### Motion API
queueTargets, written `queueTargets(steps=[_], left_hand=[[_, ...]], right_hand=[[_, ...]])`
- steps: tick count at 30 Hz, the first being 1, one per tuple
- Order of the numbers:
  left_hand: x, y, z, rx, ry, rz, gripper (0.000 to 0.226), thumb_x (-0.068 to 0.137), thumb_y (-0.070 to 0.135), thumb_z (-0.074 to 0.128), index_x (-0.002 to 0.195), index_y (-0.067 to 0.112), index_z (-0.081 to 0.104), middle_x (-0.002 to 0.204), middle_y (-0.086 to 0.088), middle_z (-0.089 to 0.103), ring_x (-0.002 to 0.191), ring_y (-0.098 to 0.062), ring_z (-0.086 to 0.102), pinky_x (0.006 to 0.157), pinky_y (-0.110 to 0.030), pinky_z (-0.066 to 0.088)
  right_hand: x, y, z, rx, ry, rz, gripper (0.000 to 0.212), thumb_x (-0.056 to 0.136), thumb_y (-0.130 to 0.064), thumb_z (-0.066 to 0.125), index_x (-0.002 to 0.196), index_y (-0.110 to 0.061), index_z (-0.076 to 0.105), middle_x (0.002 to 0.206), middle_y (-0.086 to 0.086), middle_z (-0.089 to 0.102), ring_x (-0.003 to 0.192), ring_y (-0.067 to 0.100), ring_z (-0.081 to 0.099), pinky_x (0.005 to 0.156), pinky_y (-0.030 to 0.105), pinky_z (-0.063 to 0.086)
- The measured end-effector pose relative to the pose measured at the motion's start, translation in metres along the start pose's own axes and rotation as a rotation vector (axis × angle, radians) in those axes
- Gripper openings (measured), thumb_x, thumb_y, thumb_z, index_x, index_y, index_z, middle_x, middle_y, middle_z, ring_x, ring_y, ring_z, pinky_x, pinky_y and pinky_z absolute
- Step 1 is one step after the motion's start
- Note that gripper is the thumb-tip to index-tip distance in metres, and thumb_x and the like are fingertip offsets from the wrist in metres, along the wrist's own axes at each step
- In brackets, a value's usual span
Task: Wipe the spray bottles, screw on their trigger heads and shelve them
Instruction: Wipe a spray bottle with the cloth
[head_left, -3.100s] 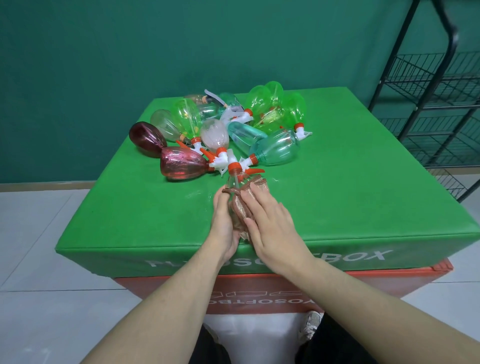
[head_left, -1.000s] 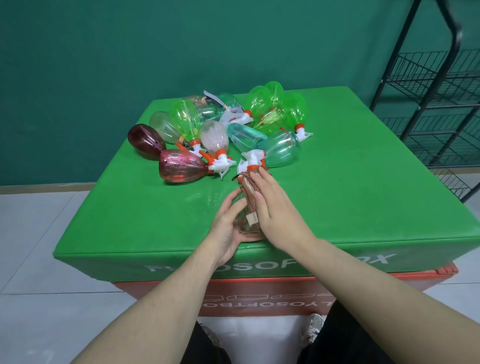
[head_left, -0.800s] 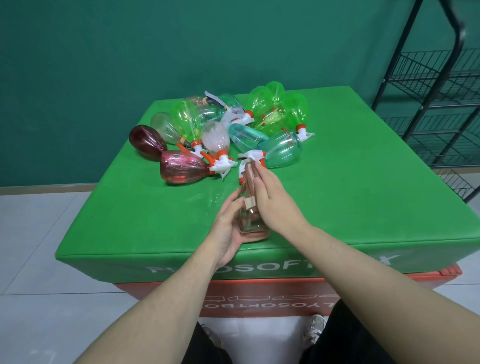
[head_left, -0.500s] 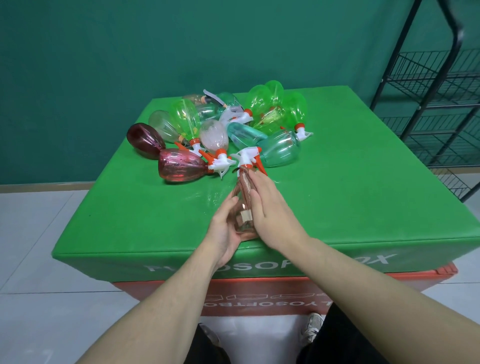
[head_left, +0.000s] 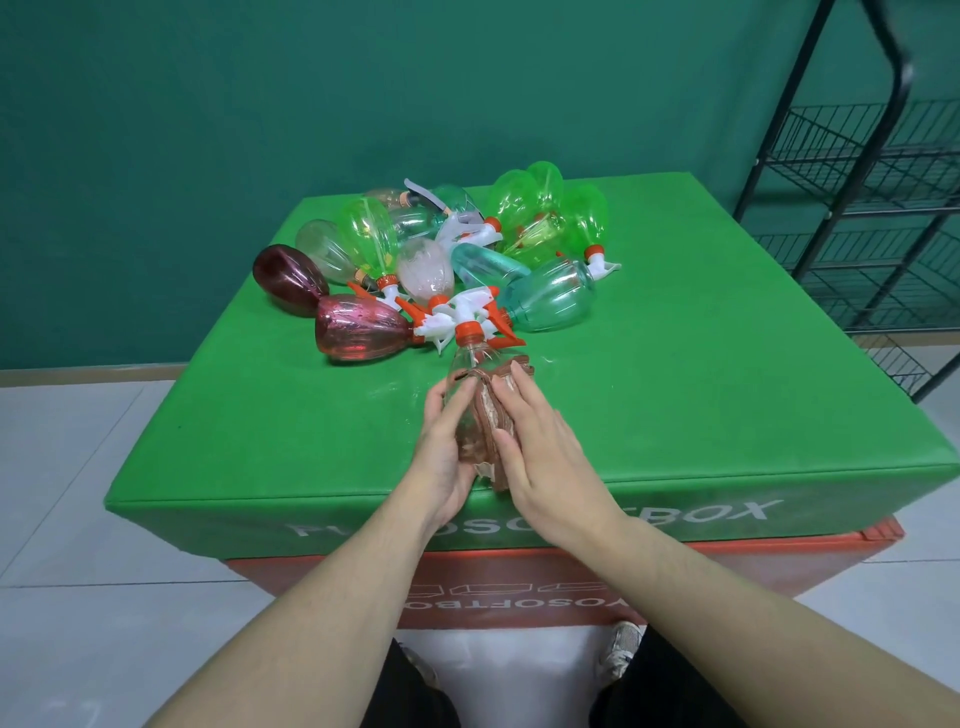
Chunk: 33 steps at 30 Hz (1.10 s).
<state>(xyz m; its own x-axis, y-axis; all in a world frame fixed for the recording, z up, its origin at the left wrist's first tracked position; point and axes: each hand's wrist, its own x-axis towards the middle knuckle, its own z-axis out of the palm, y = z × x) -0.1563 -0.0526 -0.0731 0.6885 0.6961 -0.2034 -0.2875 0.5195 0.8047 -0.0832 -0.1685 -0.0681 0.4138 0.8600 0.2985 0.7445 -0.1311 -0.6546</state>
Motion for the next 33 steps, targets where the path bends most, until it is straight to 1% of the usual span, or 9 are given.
queueTargets(steps=[7, 13, 16, 18, 20, 22, 25, 30, 33], left_hand=[[0.000, 0.005, -0.001, 0.070, -0.101, -0.091, 0.052, 0.084, 0.047, 0.061, 0.128, 0.020, 0.065, 0.105, -0.001, 0.076, 0.085, -0.014, 0.073, 0.066, -0.034, 0.060], [-0.001, 0.009, -0.003, 0.096, -0.128, -0.160, 0.060, 0.084, 0.047, 0.059, 0.136, 0.017, 0.062, 0.107, -0.008, 0.076, 0.087, -0.023, 0.075, 0.067, -0.043, 0.062], [0.000, 0.008, -0.005, 0.085, -0.147, -0.167, 0.051, 0.087, 0.045, 0.058, 0.129, 0.018, 0.064, 0.109, -0.012, 0.074, 0.089, -0.025, 0.074, 0.078, -0.052, 0.061], [0.000, 0.008, -0.004, 0.080, -0.165, -0.162, 0.039, 0.092, 0.041, 0.054, 0.119, 0.016, 0.067, 0.101, -0.009, 0.075, 0.084, -0.020, 0.074, 0.091, -0.059, 0.056], [0.000, 0.007, -0.004, 0.076, -0.172, -0.151, 0.037, 0.093, 0.040, 0.053, 0.117, 0.016, 0.066, 0.096, -0.005, 0.077, 0.084, -0.017, 0.075, 0.094, -0.061, 0.054], [-0.001, 0.006, -0.003, 0.075, -0.156, -0.139, 0.044, 0.089, 0.041, 0.054, 0.124, 0.015, 0.064, 0.101, -0.006, 0.077, 0.090, -0.020, 0.075, 0.087, -0.058, 0.059], [0.000, 0.005, -0.005, 0.083, -0.113, -0.128, 0.037, 0.100, 0.039, 0.048, 0.124, 0.017, 0.066, 0.103, -0.008, 0.077, 0.092, -0.023, 0.074, 0.075, -0.048, 0.063], [0.004, 0.005, -0.003, 0.091, -0.020, -0.135, 0.039, 0.105, 0.041, 0.038, 0.125, 0.020, 0.065, 0.095, -0.001, 0.076, 0.078, -0.017, 0.072, 0.065, -0.035, 0.059], [0.005, 0.005, -0.002, 0.089, 0.023, -0.125, 0.042, 0.106, 0.043, 0.039, 0.130, 0.018, 0.062, 0.095, 0.001, 0.074, 0.076, -0.015, 0.070, 0.067, -0.032, 0.055]], right_hand=[[0.019, 0.000, -0.007, 0.045, 0.071, -0.029, 0.051, 0.107, -0.032, 0.029, 0.157, -0.023, 0.029, 0.167, -0.005, 0.017, 0.153, 0.002, 0.011, 0.125, 0.041, 0.019], [0.051, -0.006, -0.010, 0.106, 0.060, 0.027, 0.049, 0.108, -0.028, 0.030, 0.157, -0.018, 0.032, 0.167, 0.001, 0.021, 0.153, 0.008, 0.016, 0.125, 0.028, 0.014], [0.064, -0.008, -0.013, 0.176, 0.028, 0.109, 0.049, 0.110, -0.026, 0.032, 0.158, -0.021, 0.028, 0.166, -0.002, 0.021, 0.151, 0.007, 0.019, 0.124, 0.029, 0.015], [0.072, -0.009, -0.016, 0.243, 0.022, 0.176, 0.049, 0.110, -0.028, 0.032, 0.158, -0.026, 0.027, 0.164, -0.005, 0.028, 0.148, 0.007, 0.026, 0.122, 0.029, 0.020], [0.075, -0.009, -0.015, 0.291, 0.023, 0.233, 0.049, 0.109, -0.032, 0.030, 0.158, -0.031, 0.028, 0.161, -0.006, 0.034, 0.145, 0.009, 0.033, 0.120, 0.031, 0.025], [0.074, -0.009, -0.013, 0.314, 0.026, 0.266, 0.048, 0.109, -0.034, 0.028, 0.157, -0.030, 0.031, 0.160, -0.005, 0.037, 0.145, 0.011, 0.036, 0.119, 0.029, 0.026], [0.064, -0.008, -0.010, 0.308, 0.027, 0.258, 0.046, 0.110, -0.031, 0.027, 0.156, -0.024, 0.035, 0.159, -0.004, 0.038, 0.144, 0.007, 0.034, 0.113, 0.018, 0.022], [0.039, -0.004, -0.002, 0.295, 0.053, 0.184, 0.046, 0.110, -0.028, 0.027, 0.155, -0.021, 0.033, 0.157, -0.004, 0.038, 0.141, 0.000, 0.033, 0.118, 0.021, 0.023], [0.024, -0.001, 0.000, 0.254, 0.036, 0.142, 0.051, 0.108, -0.034, 0.024, 0.158, -0.021, 0.026, 0.161, -0.003, 0.033, 0.145, 0.001, 0.030, 0.121, 0.024, 0.021]])
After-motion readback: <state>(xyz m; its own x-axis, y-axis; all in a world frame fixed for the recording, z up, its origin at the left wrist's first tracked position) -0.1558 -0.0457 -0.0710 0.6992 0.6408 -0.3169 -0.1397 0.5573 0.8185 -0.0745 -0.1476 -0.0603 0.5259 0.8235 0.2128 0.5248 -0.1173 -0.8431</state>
